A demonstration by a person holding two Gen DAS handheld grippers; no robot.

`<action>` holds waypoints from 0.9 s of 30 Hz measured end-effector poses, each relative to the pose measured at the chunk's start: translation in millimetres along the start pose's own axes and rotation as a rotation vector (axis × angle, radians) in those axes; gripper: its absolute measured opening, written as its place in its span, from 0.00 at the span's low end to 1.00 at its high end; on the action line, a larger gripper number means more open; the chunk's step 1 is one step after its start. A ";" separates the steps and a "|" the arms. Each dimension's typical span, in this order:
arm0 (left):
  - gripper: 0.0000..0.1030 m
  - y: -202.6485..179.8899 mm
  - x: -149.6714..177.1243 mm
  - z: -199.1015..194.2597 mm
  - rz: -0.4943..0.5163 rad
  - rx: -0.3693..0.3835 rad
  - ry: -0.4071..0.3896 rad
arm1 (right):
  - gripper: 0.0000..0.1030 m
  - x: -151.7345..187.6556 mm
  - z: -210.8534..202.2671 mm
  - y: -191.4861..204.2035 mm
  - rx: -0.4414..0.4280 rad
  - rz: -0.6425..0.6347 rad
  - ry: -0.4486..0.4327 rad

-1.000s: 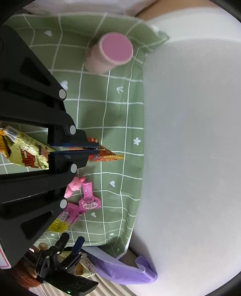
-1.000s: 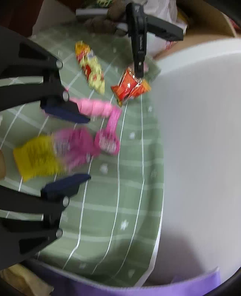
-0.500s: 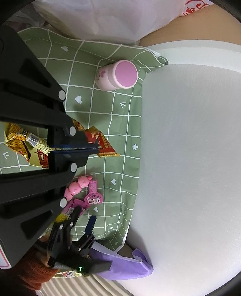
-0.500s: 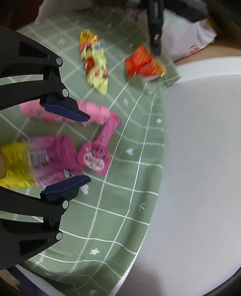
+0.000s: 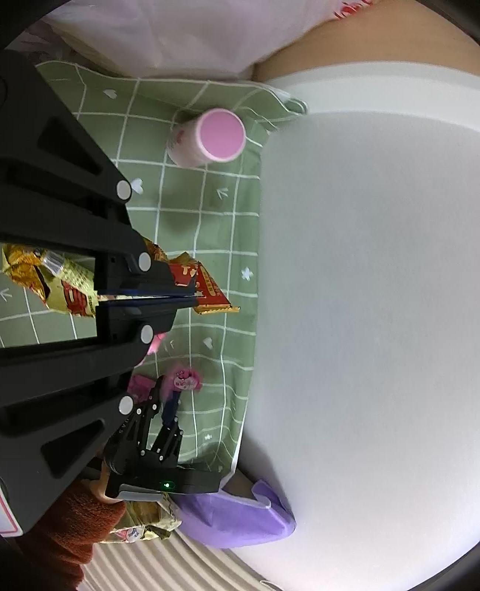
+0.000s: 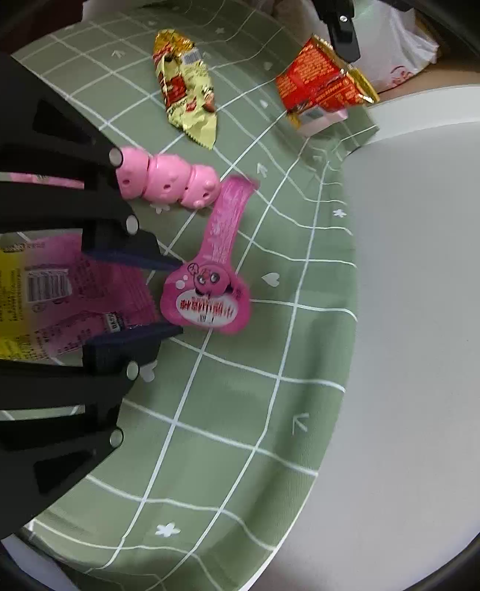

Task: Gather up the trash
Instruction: 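Grasp the pink candy stick with the right tool while the left tool holds the chip bag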

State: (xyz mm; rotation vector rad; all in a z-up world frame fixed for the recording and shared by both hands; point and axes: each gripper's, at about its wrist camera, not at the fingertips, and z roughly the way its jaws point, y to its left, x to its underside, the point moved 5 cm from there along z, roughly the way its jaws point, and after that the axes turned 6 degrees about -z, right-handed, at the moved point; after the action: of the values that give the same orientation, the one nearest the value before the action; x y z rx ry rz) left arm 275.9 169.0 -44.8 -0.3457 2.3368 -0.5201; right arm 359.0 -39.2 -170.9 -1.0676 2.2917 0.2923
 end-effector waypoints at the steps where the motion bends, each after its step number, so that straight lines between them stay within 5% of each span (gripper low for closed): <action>1: 0.01 -3.0 -1.0 -0.5 0.004 0.008 -0.001 | 0.17 0.9 -4.5 -1.8 0.007 0.009 -0.003; 18: 0.01 -43.0 9.7 -12.5 0.049 0.115 0.000 | 0.12 30.6 -69.7 -1.6 -0.031 0.126 -0.108; 19: 0.01 -43.5 11.3 -13.6 0.047 0.118 0.002 | 0.15 29.8 -69.1 1.3 -0.005 0.114 -0.113; 22: 0.01 -41.9 13.8 -17.5 0.040 0.116 0.000 | 0.60 22.5 -66.9 14.9 -0.030 0.050 -0.161; 24: 0.01 -38.1 14.1 -20.2 0.030 0.108 -0.004 | 0.60 15.0 -64.5 22.9 -0.098 0.022 -0.182; 27: 0.01 -30.8 13.7 -22.6 0.013 0.097 -0.010 | 0.60 2.9 -53.0 22.8 -0.034 -0.027 -0.172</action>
State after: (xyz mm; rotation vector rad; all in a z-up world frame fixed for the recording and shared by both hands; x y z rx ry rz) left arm 253.6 142.6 -23.6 -0.2863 2.2937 -0.6219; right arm 318.1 -48.6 -131.1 -1.0475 2.1249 0.3982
